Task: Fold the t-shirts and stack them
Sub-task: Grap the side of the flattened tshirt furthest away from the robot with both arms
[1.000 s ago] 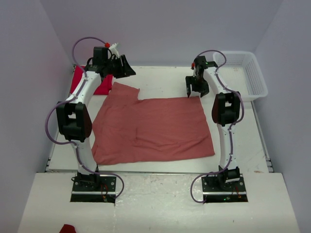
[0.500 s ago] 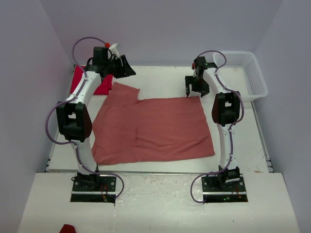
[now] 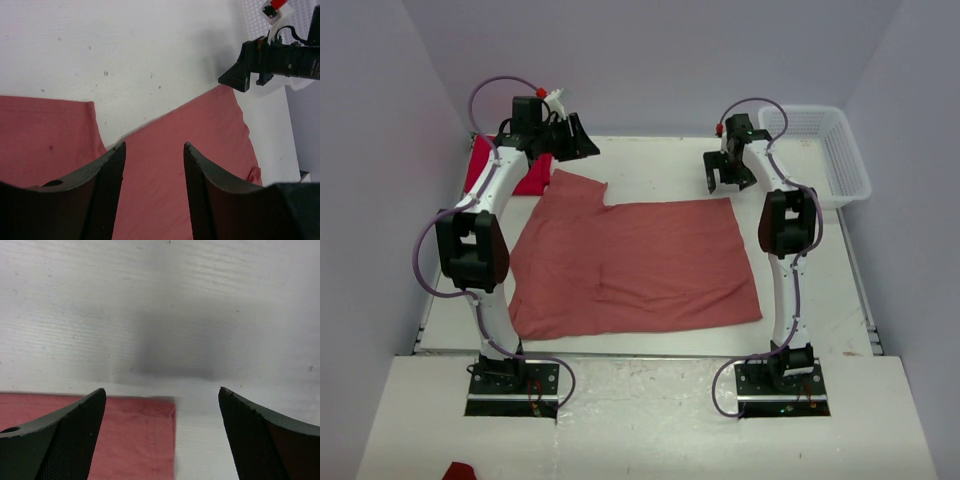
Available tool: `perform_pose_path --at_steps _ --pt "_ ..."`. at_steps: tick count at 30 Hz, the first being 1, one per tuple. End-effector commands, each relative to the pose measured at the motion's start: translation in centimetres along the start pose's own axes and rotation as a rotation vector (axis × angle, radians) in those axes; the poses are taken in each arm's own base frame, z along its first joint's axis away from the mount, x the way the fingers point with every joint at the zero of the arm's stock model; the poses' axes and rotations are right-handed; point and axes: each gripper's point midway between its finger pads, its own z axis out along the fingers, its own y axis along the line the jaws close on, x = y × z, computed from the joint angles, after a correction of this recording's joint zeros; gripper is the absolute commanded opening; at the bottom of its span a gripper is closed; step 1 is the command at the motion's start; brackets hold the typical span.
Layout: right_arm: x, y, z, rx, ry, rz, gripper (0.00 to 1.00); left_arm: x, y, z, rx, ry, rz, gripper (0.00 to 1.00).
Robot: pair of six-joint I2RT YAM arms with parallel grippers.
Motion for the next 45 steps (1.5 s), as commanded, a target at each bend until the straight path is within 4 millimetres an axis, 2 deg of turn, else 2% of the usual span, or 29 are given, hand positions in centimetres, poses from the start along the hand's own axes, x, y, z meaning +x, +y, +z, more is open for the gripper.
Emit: perform_pose_path --at_steps 1,6,11,16,22,27,38,44,45 --pt "-1.0 -0.5 0.5 0.003 -0.033 -0.018 0.94 -0.5 -0.3 0.0 0.029 -0.010 0.008 0.52" --pt "-0.8 -0.4 0.2 -0.023 -0.027 0.039 0.91 -0.4 -0.3 0.0 0.033 -0.008 0.005 0.52" --pt "-0.8 0.2 -0.8 -0.077 -0.016 0.079 0.82 -0.5 -0.5 -0.1 0.031 -0.010 0.011 0.52" --pt "-0.5 0.4 -1.8 -0.091 0.002 0.116 0.83 -0.5 -0.4 -0.1 0.032 -0.009 0.008 0.52" --pt "-0.5 0.5 -1.9 -0.090 -0.015 0.110 0.86 -0.3 -0.6 -0.1 0.039 -0.006 0.006 0.52" --pt "0.3 1.1 -2.3 -0.122 -0.001 0.119 0.86 -0.3 -0.4 -0.2 0.031 -0.008 0.011 0.52" --pt "1.6 1.7 -2.9 -0.137 0.060 0.143 0.75 -0.5 -0.7 -0.5 0.034 -0.015 0.011 0.52" --pt "2.0 1.7 -3.2 -0.091 0.084 0.153 0.66 -0.6 -0.7 -0.5 0.033 -0.015 0.016 0.53" --pt "2.2 1.7 -2.9 -0.088 0.094 0.152 0.62 -0.5 -0.7 -0.5 0.035 -0.013 0.012 0.53"
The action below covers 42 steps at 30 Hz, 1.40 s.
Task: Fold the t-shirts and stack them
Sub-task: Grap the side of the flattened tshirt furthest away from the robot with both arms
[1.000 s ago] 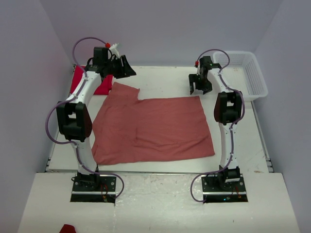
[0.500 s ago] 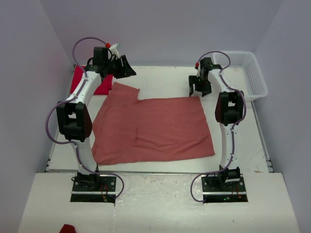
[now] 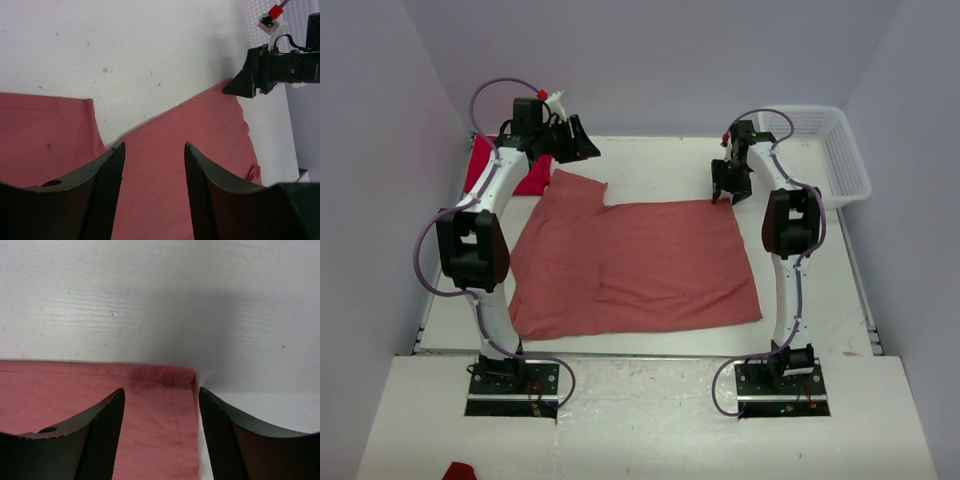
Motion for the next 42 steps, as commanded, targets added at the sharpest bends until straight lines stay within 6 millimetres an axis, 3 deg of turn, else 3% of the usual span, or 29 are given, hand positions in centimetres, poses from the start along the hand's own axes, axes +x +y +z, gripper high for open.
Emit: perform_pose_path --at_steps 1,10,17,27,32,42 --pt "-1.0 0.9 -2.8 0.016 -0.035 0.006 0.61 -1.1 -1.0 -0.8 0.033 -0.029 0.022 0.53" --pt "-1.5 1.0 -2.6 0.023 -0.042 0.004 0.52 -1.1 -0.9 -1.0 0.023 -0.029 0.036 0.53" --pt "-2.1 1.0 -2.5 0.061 -0.070 0.015 0.69 -1.6 -1.3 -1.1 0.040 -0.042 0.034 0.53" --pt "-1.9 1.1 -2.4 0.063 -0.037 0.053 0.63 -2.0 -1.4 -1.8 0.045 -0.052 0.040 0.54" --pt "-2.3 0.6 -3.0 0.075 -0.116 -0.001 0.73 -1.9 -1.4 -1.8 0.048 -0.050 0.039 0.54" --pt "-4.1 -0.3 -2.7 0.041 -0.146 -0.108 0.79 -1.1 -0.8 -1.2 0.048 -0.040 0.014 0.54"
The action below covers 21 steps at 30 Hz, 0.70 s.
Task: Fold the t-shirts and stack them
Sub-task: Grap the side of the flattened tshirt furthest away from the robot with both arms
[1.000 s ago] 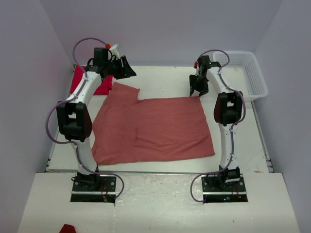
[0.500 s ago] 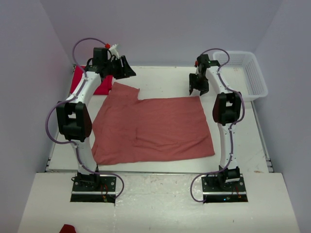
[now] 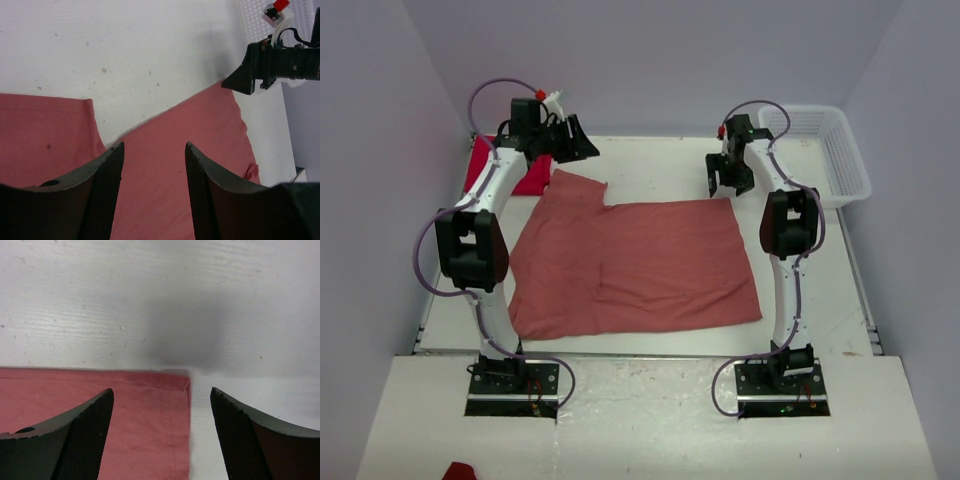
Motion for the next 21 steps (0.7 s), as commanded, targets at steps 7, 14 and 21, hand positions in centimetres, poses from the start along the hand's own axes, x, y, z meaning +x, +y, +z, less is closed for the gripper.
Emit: perform_pose_path --at_steps 7,14,21 --pt "-3.3 -0.9 -0.2 -0.031 -0.099 -0.032 0.79 -1.0 -0.8 -0.8 0.031 -0.037 0.016 0.54" --pt "-3.0 -0.7 -0.6 -0.081 -0.080 -0.005 0.75 -0.9 -0.8 -0.8 0.030 -0.035 0.012 0.54" --pt "-2.1 -0.3 -1.0 -0.102 -0.033 0.057 0.66 -1.1 -1.1 -1.0 0.038 -0.039 0.013 0.54"
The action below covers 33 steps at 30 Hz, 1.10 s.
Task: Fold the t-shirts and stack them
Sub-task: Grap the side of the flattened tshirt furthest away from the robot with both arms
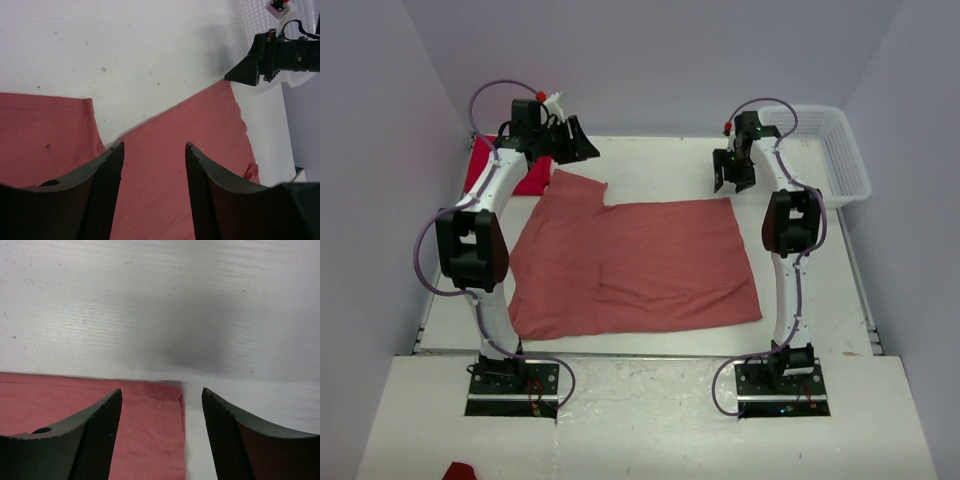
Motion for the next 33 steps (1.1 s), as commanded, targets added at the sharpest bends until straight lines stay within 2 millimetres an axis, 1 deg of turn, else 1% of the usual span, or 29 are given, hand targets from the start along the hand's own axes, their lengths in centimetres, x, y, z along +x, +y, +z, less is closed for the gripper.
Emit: perform_pose_path --at_steps 1,2,5,7,9,10,11,12,13,16,17,19,20,21,22,23,24,25,26,27,28,29,30,31,32,33 --pt "-0.6 0.8 -1.4 -0.044 -0.004 0.043 0.66 -1.3 -1.4 -1.3 0.037 -0.039 0.021 0.54" --pt "-0.2 0.9 -1.4 -0.049 0.011 0.049 0.65 -1.4 -1.4 -1.3 0.034 -0.042 0.023 0.54" --pt "-0.1 0.8 -1.4 -0.039 0.016 0.063 0.66 -1.4 -1.4 -1.4 0.031 -0.043 0.026 0.54" --pt "0.0 0.8 -1.4 -0.035 0.017 0.070 0.61 -1.3 -1.2 -1.3 0.030 -0.039 0.022 0.54" --pt "-0.1 0.4 -1.2 -0.008 0.005 0.079 0.61 -1.2 -1.2 -1.2 0.031 -0.038 0.019 0.54" --pt "0.3 0.4 -1.3 0.002 0.006 0.083 0.64 -0.9 -1.0 -1.0 0.030 -0.032 0.017 0.54" --pt "-0.6 0.4 -1.5 0.012 -0.043 0.089 0.66 -0.9 -0.9 -1.0 0.026 -0.034 0.017 0.54" --pt "-0.8 -0.3 -1.8 0.047 -0.065 0.098 0.69 -0.8 -0.7 -0.7 0.021 -0.030 0.014 0.54" --pt "-1.4 -0.1 -2.9 0.044 -0.120 0.100 0.70 -0.6 -0.5 -0.6 0.014 -0.028 0.013 0.54" --pt "-2.5 0.3 -4.8 0.040 -0.199 0.106 0.69 0.0 0.2 -0.1 -0.008 -0.016 0.012 0.53" --pt "-3.6 0.9 -6.6 0.035 -0.254 0.096 0.69 0.1 0.4 0.1 -0.022 -0.017 0.014 0.53" --pt "-4.3 2.1 -8.2 0.032 -0.307 0.064 0.71 -0.2 0.6 0.0 -0.053 -0.041 0.046 0.52" --pt "-5.0 2.5 -10.2 0.033 -0.353 0.046 0.72 -0.2 0.4 0.0 -0.061 -0.045 0.073 0.52" --pt "-5.2 3.0 -11.1 0.030 -0.374 0.034 0.73 -0.9 -0.3 -0.5 -0.060 -0.074 0.101 0.52" --pt "-5.4 3.8 -12.0 0.021 -0.390 0.017 0.74 -0.7 -0.4 -0.4 -0.075 -0.079 0.111 0.52" --pt "-5.6 4.3 -13.7 0.014 -0.415 0.008 0.74 -0.8 -0.7 -0.6 -0.071 -0.087 0.131 0.52" --pt "-5.5 4.7 -14.5 0.016 -0.423 -0.002 0.75 -0.7 -1.2 -0.9 -0.066 -0.091 0.142 0.52" --pt "-4.7 5.3 -15.1 0.027 -0.406 -0.013 0.74 -0.4 -1.6 -0.8 -0.065 -0.085 0.144 0.52" --pt "-4.4 5.4 -16.7 0.041 -0.424 0.001 0.72 0.0 -1.7 -0.8 -0.066 -0.071 0.132 0.52" --pt "-3.0 5.8 -16.5 0.032 -0.391 -0.001 0.69 0.4 -2.0 -0.9 -0.062 -0.062 0.128 0.51" --pt "-1.8 6.9 -16.8 0.009 -0.377 -0.013 0.62 1.0 -2.4 -0.8 -0.053 -0.043 0.126 0.50" --pt "-0.8 7.8 -17.1 -0.017 -0.372 -0.006 0.38 1.6 -2.5 -0.8 -0.054 -0.028 0.127 0.47" --pt "1.5 8.2 -17.9 -0.029 -0.359 -0.012 0.17 2.5 -2.3 -1.0 -0.069 -0.004 0.118 0.39" --pt "2.5 9.4 -18.0 -0.048 -0.365 -0.032 0.00 3.1 -2.0 -1.0 -0.096 0.008 0.118 0.32" --pt "3.7 9.9 -18.3 -0.061 -0.364 -0.020 0.00 3.9 -1.8 -1.2 -0.115 0.025 0.116 0.26" --pt "6.4 11.4 -18.7 -0.128 -0.332 -0.040 0.00 4.9 -1.4 -1.5 -0.135 0.039 0.109 0.06"
